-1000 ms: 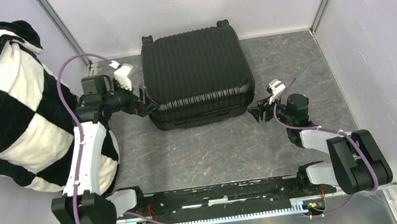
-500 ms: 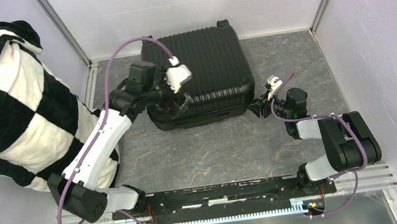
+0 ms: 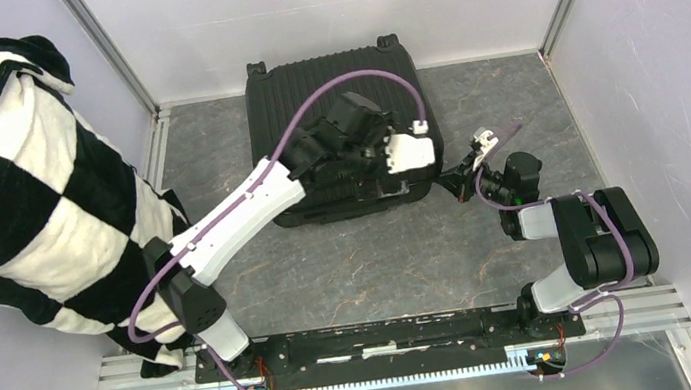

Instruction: Pack the luggage

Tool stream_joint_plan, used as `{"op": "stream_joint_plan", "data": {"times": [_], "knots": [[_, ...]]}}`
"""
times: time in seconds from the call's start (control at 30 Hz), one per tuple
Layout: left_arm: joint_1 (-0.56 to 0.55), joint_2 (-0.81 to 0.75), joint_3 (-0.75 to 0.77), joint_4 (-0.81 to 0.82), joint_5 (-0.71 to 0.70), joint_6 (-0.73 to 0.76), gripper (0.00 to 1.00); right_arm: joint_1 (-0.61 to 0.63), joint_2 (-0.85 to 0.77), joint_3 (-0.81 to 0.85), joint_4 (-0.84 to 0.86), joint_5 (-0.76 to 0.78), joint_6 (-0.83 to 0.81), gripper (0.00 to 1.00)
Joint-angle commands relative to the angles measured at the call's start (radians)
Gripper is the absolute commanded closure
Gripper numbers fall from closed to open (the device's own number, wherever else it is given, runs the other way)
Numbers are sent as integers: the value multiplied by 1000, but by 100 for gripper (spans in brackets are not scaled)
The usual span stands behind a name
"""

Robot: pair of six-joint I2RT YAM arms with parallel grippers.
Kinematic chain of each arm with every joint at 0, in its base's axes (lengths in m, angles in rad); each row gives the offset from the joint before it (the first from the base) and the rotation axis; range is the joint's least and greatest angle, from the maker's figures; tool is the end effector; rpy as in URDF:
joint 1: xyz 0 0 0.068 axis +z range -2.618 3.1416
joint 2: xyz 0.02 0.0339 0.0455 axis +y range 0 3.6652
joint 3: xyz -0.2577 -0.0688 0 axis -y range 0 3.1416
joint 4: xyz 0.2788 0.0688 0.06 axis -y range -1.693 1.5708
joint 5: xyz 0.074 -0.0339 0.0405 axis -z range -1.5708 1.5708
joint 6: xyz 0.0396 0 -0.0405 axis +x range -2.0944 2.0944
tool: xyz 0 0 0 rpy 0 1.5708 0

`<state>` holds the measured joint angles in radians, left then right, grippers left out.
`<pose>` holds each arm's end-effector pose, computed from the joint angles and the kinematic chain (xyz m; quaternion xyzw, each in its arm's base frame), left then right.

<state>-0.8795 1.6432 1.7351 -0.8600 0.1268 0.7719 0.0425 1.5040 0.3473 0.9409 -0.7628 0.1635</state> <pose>0.2462 -0.3054 0.3772 0.6920 0.6047 -0.0792 0.3862 0.2687 0.0388 0.1176 -0.1892 0.7359 0.3483 0.5489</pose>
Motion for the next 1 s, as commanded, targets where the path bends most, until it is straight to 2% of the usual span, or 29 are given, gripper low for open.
{"op": "stream_joint_plan", "data": {"times": [0.0, 0.27, 0.37, 0.67, 0.97], "knots": [[-84, 97, 91, 46, -37, 144, 0, -3, 5, -11, 190, -47, 83, 100], [-176, 194, 20, 261, -110, 372, 0, -7, -13, -75, 274, -8, 151, 100], [-185, 186, -73, 402, -124, 465, 0, -10, -15, -90, 289, 1, 173, 100], [-189, 167, -314, 773, -284, 772, 0, -17, -5, -123, 303, 8, 188, 100], [-151, 165, -275, 810, -396, 849, 0, -16, -15, -144, 315, 27, 205, 100]]}}
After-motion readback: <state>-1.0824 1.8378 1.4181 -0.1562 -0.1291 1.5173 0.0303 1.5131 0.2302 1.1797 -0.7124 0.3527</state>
